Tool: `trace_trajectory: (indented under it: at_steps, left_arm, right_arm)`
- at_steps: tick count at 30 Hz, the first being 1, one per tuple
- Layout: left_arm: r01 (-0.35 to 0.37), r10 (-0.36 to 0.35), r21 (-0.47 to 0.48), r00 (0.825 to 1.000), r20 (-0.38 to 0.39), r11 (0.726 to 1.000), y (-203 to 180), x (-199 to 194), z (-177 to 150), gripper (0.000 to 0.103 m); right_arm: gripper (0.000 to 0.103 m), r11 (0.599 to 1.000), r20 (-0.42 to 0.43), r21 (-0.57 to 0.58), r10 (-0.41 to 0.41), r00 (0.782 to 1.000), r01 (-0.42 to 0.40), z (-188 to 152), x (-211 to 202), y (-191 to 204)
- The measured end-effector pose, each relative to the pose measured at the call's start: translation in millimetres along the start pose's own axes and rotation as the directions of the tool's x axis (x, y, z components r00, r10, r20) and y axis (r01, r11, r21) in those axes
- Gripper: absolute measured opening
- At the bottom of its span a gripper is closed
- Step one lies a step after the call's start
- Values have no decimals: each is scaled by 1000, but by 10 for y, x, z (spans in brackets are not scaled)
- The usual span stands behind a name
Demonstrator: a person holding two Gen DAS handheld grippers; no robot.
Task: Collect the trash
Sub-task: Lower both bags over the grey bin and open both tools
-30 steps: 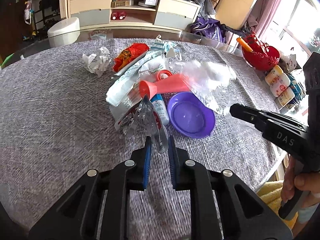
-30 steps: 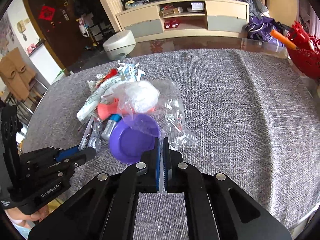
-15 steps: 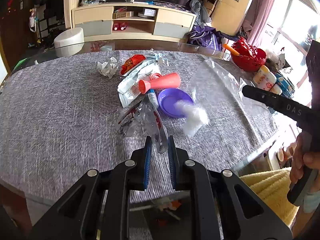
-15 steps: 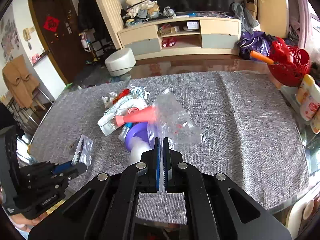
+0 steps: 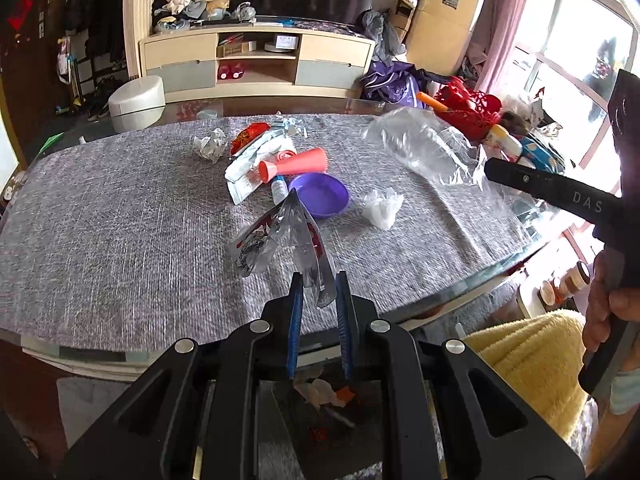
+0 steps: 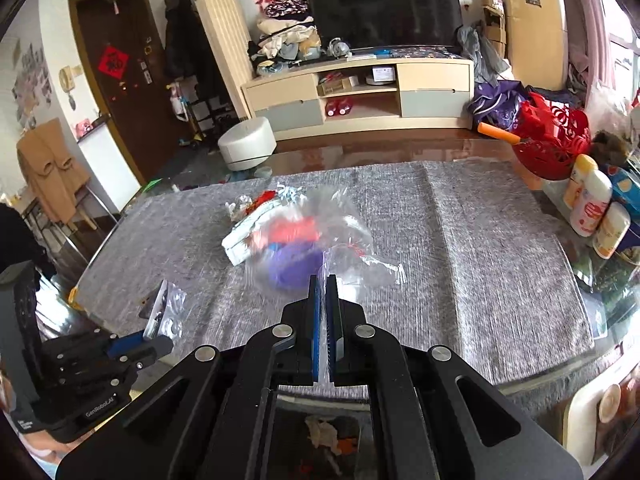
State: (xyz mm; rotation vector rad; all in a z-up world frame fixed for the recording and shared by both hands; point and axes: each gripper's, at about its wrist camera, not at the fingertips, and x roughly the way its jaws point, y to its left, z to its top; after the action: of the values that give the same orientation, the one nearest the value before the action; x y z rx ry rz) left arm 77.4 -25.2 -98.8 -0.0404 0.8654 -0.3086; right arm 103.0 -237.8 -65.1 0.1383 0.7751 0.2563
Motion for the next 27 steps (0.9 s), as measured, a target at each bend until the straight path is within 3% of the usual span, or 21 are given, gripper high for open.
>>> trace_trajectory:
  at_steps: [14,21,27]
  left_arm:
    - [27,-25,34,999,-39,999,-262,-236,-688,15]
    - [44,-42,14,994,-102,999,-280,-153,-1099,16]
    - [68,-70,-17,981,-182,998,-267,36,-1436,16]
  right_arm:
    - [5,1000,-55,-3,2,998,-2,-804,-348,-32]
    - [5,1000,-142,-18,11,990,-13,-1291,-307,38]
    - [5,1000,-254,-14,23,967,-28,-1683,-96,92]
